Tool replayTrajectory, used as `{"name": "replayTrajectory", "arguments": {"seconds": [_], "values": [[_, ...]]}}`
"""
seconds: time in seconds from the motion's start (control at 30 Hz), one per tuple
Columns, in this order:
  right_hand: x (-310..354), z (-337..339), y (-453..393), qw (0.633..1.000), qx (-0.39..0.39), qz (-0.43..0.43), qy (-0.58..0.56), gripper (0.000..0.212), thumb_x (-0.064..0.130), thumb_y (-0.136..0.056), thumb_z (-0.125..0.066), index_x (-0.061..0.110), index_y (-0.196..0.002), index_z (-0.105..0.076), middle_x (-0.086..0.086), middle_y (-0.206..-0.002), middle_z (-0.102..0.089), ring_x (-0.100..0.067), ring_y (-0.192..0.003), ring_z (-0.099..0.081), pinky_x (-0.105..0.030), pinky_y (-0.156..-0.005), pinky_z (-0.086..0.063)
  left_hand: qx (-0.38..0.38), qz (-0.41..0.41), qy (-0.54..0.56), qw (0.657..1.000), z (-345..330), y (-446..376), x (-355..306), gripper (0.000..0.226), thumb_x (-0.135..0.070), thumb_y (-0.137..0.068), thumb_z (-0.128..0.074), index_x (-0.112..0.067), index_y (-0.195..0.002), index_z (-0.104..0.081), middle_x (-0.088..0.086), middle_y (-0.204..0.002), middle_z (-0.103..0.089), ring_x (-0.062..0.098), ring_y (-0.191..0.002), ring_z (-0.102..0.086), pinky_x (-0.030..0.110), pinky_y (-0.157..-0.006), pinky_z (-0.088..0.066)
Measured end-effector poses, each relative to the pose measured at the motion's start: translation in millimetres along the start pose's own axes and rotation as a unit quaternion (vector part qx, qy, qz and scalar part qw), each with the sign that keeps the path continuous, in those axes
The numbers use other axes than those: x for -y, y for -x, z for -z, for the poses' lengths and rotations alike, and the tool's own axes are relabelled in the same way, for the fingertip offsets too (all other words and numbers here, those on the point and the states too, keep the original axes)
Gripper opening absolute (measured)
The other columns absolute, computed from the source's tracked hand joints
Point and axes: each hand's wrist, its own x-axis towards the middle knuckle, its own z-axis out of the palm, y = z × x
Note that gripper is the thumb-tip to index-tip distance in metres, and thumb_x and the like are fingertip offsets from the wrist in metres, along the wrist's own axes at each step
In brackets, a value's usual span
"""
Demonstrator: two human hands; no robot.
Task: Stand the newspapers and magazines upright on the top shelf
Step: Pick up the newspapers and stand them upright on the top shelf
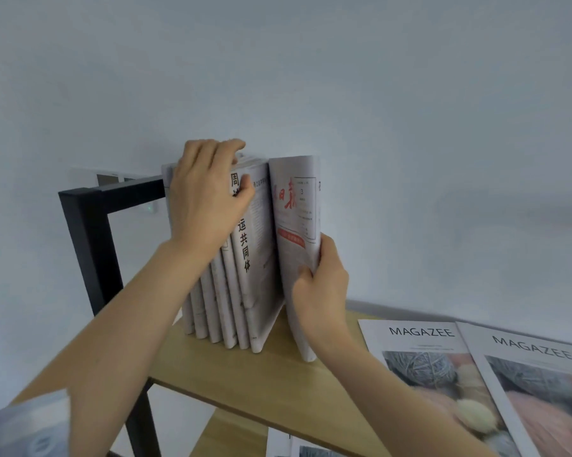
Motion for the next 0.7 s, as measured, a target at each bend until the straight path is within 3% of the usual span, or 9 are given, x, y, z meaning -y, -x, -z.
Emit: {"name": "replayTrajectory", "arguments": {"seconds": [0.07, 0.17, 0.3, 0.43, 0.57, 0.7], "values": [[-0.1, -17.5, 6.6, 1.0, 0.022, -0.007, -0.006, 0.055, -0.011, -0.083, -0.036, 0.02, -0.127, -0.047, 0.005, -0.111, -0.061, -0.013, -0.102, -0.057, -0.028, -0.089, -0.05, 0.014, 0.046, 0.08, 0.996, 4.5, -6.5, 0.5, 0.03, -0.016, -0.081, -0.062, -0.014, -0.111, -0.061, -0.001, -0.087, -0.062, 0.023, -0.094, -0.055, 0.041, -0.076, -0.048], [-0.7, -42.7, 18.2, 0.998, 0.06, -0.011, -0.024, 0.058, -0.006, -0.091, -0.037, 0.024, -0.14, -0.037, 0.008, -0.132, -0.052, -0.009, -0.123, -0.047, -0.033, -0.107, -0.039, 0.031, 0.061, 0.15, 0.986, 9.7, -8.1, 2.2, 0.021, -0.017, -0.089, -0.061, -0.015, -0.11, -0.062, -0.001, -0.088, -0.063, 0.02, -0.093, -0.057, 0.04, -0.078, -0.048], [-2.2, -58.8, 22.2, 0.989, 0.085, -0.031, -0.115, 0.052, 0.004, -0.096, -0.042, 0.029, -0.141, -0.035, 0.013, -0.139, -0.045, -0.003, -0.128, -0.042, -0.033, -0.111, -0.036, 0.091, 0.039, 0.19, 0.977, 17.8, -6.8, 4.6, 0.027, -0.024, -0.101, -0.041, -0.014, -0.103, -0.066, -0.001, -0.097, -0.063, 0.019, -0.095, -0.054, 0.039, -0.086, -0.045], [-12.8, -46.8, 18.5, 0.986, 0.153, 0.025, -0.061, 0.061, 0.012, -0.09, -0.055, 0.031, -0.142, -0.028, 0.018, -0.14, -0.038, 0.002, -0.131, -0.035, -0.036, -0.112, -0.035, 0.153, 0.036, 0.203, 0.967, 30.2, -9.5, 8.2, 0.029, -0.043, -0.092, -0.047, -0.019, -0.092, -0.063, -0.007, -0.09, -0.057, 0.015, -0.091, -0.053, 0.035, -0.082, -0.044], [-30.0, -26.1, 16.7, 0.962, 0.265, 0.057, 0.031, 0.094, 0.028, -0.081, -0.071, 0.039, -0.146, -0.005, 0.028, -0.142, -0.014, 0.002, -0.134, -0.019, -0.043, -0.111, -0.036, 0.166, 0.026, 0.191, 0.967, 37.4, -10.0, 9.7, 0.02, -0.039, -0.086, -0.064, -0.019, -0.087, -0.057, -0.005, -0.087, -0.056, 0.013, -0.082, -0.053, 0.037, -0.075, -0.046], [-57.1, -28.1, 15.3, 0.942, 0.305, 0.045, 0.131, 0.13, 0.05, -0.064, -0.081, 0.037, -0.144, 0.021, 0.015, -0.153, 0.012, -0.014, -0.146, 0.006, -0.049, -0.118, -0.017, 0.175, 0.018, 0.198, 0.964, 40.5, -8.8, 10.2, 0.023, -0.035, -0.084, -0.068, -0.018, -0.085, -0.053, -0.01, -0.077, -0.046, 0.002, -0.066, -0.042, 0.029, -0.065, -0.037]]}}
